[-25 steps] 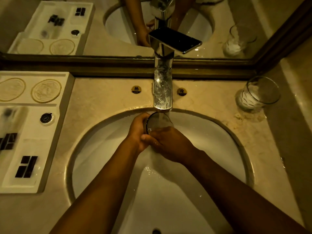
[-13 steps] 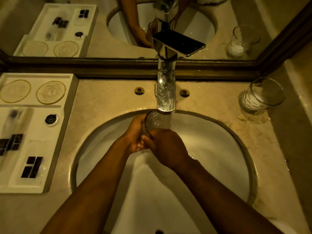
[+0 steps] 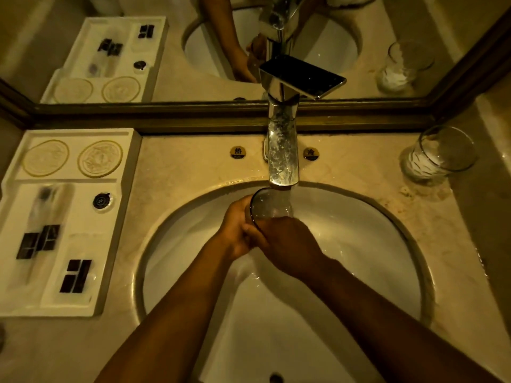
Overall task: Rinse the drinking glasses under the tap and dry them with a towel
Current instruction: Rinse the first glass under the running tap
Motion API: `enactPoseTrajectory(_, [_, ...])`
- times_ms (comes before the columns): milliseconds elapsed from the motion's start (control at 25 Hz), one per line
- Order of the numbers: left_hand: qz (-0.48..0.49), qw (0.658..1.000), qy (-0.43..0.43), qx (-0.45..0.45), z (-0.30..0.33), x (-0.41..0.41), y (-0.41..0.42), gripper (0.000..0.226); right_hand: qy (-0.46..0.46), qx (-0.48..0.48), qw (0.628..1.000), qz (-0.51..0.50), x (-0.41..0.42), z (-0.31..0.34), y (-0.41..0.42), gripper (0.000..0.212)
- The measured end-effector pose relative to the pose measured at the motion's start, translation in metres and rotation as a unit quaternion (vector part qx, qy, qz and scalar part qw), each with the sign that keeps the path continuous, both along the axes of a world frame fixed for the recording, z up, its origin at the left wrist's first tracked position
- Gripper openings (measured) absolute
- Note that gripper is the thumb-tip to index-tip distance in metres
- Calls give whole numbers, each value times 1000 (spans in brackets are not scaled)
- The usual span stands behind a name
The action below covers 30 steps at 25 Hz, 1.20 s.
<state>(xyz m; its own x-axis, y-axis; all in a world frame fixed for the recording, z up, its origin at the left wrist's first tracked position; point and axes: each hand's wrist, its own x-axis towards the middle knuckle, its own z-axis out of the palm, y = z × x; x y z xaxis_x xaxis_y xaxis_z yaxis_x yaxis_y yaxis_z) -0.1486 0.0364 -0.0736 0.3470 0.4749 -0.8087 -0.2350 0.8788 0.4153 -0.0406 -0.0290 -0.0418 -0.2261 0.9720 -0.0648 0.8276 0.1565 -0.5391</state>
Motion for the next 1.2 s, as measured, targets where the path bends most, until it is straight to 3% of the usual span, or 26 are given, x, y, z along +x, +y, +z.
enactPoseTrajectory(200, [-215, 974, 67, -23, -11, -13, -4, 60, -56, 68, 965, 248, 47, 3, 12, 31])
enactPoseTrajectory(280, [-260, 963, 29, -58, -8, -15, -4, 65, -40, 51, 964, 259, 56, 7, 14, 31])
enactPoseTrajectory(360, [-250, 965, -25, -72, -11, -16, -2, 67, -24, 21, 977, 211, 56, 6, 16, 36])
enactPoseTrajectory(440, [-210, 973, -65, -75, -7, -14, -2, 66, -29, 74, 986, 148, 43, -7, 11, 39])
enactPoseTrajectory(520, [-141, 985, -75, -61, -6, -8, -4, 62, -12, 87, 996, 30, 20, -16, 6, 41])
enactPoseTrajectory(600, [-70, 997, -36, -24, -8, -1, -6, 64, 28, 24, 992, -123, -2, -16, 5, 45])
enactPoseTrajectory(720, [-29, 996, 16, 78, -7, 9, -8, 65, 130, -28, 935, -329, -18, -7, 17, 39])
enactPoseTrajectory(800, [-30, 986, 72, 150, -3, 13, -14, 53, 236, -37, 881, -409, -21, -2, 22, 27])
enactPoseTrajectory(880, [-30, 962, 123, 243, 2, 12, -20, 40, 349, -44, 825, -441, -21, 0, 22, 14])
enactPoseTrajectory(1040, [-29, 883, 141, 448, 3, 8, -27, 19, 524, -49, 712, -465, -11, 5, 17, 24])
enactPoseTrajectory(1120, [-7, 864, 215, 455, 0, 14, -22, 15, 522, -65, 722, -449, -12, 4, 15, 21])
enactPoseTrajectory(1200, [17, 877, 285, 386, 4, 20, -15, 22, 461, -83, 776, -422, -17, -2, 10, 18])
